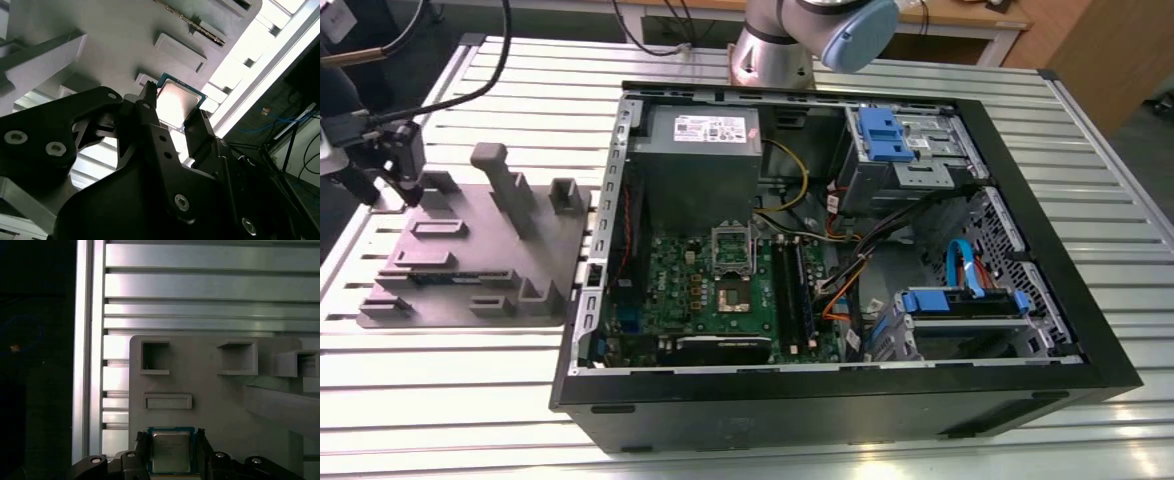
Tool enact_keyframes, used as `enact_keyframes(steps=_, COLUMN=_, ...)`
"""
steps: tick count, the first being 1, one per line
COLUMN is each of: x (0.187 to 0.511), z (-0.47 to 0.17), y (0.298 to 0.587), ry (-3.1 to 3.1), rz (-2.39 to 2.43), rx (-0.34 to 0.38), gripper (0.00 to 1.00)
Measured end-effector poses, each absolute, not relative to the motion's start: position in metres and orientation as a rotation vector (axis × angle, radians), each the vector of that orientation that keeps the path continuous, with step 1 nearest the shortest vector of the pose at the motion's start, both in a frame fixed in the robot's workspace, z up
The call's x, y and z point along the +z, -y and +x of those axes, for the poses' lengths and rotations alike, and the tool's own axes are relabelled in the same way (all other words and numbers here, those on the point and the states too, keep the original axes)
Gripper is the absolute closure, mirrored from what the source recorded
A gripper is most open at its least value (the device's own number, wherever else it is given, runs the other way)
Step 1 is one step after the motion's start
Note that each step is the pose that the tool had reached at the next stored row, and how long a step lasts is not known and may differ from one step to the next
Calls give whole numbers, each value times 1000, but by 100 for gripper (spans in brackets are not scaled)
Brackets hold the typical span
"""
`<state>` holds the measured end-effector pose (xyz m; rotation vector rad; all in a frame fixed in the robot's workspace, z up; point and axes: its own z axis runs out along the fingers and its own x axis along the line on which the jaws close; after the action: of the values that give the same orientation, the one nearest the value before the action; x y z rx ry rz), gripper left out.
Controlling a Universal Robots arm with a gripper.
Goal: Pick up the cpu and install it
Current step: 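Pick up the cpu and move it towards the insertion slot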
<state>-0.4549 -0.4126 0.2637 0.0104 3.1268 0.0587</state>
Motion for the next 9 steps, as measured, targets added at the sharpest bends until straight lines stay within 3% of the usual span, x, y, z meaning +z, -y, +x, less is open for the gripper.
enact_keyframes(steps=9, x=271, z=-455, y=413, ry=-3127, rz=10, rx=60, gripper=53)
